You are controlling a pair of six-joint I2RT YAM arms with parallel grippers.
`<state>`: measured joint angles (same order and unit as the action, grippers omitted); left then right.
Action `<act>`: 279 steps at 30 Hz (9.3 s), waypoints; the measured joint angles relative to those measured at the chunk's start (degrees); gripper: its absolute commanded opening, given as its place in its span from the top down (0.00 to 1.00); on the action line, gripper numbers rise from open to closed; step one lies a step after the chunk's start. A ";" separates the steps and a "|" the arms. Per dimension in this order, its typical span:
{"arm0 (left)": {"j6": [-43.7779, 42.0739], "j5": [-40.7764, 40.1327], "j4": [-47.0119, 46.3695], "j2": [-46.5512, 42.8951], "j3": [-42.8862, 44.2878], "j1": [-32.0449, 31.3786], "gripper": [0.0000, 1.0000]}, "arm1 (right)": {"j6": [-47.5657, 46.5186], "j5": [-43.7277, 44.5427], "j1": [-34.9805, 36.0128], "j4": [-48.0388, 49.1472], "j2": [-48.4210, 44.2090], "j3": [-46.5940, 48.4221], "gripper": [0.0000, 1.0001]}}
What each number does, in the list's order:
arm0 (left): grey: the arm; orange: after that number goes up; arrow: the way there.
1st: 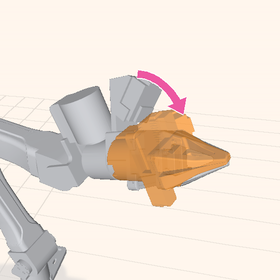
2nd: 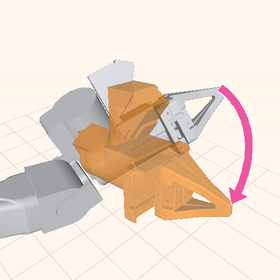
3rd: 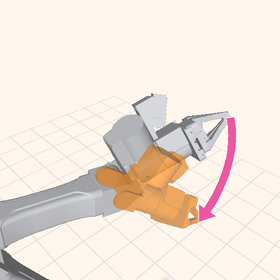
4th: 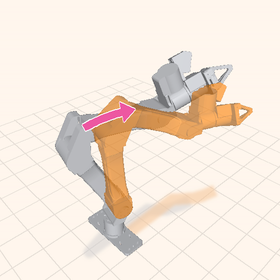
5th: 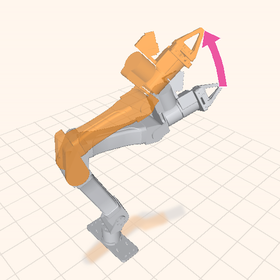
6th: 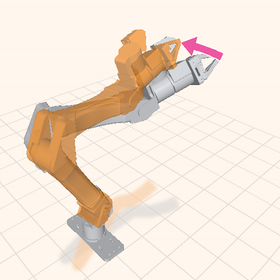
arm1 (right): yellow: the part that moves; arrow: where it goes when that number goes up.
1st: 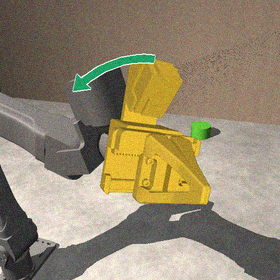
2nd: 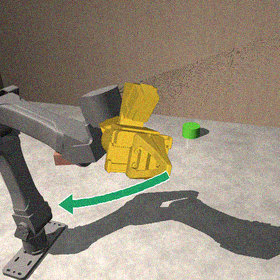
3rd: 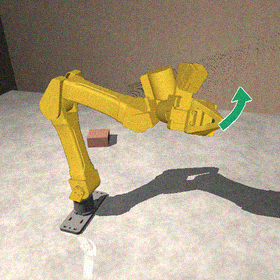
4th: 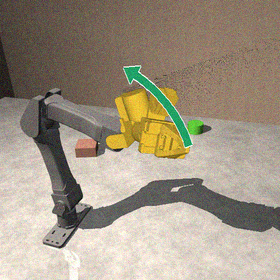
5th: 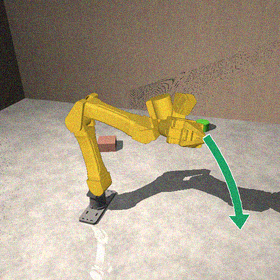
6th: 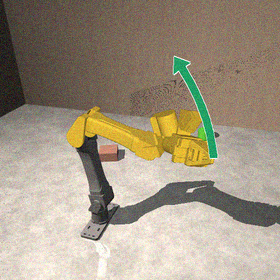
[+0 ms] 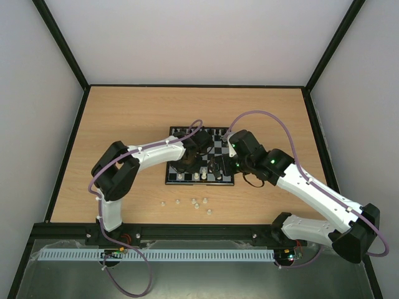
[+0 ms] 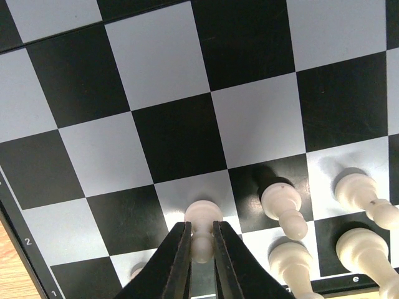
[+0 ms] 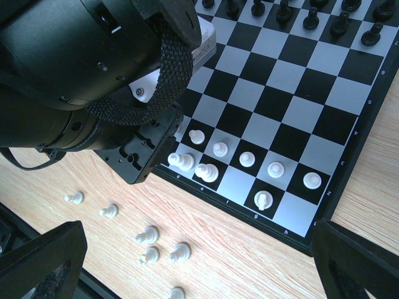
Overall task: Set up the chess pieces on the board
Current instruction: Place the chess piece on the chessboard, then pick up the chess piece at the center of the board, then place the chess piece on the chessboard, then pick up the chess piece at the center of the board.
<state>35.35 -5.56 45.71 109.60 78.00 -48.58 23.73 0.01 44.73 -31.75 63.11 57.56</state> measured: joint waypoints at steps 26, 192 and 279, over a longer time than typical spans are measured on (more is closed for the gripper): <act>0.94 -3.06 1.57 -1.44 1.11 0.00 0.40 | 0.00 -0.02 0.00 0.02 0.00 -0.24 0.00; -4.52 -1.90 -3.13 -3.54 -6.49 3.61 0.87 | -0.02 0.00 0.00 0.39 -0.24 -1.18 0.01; 17.49 0.17 2.19 -37.68 -34.97 -7.78 0.47 | -0.17 -1.07 0.02 0.46 0.72 -1.57 0.01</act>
<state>52.84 -5.39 47.90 71.92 43.03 -56.36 23.55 -1.06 44.75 -31.29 63.83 55.99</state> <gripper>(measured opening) 0.541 0.990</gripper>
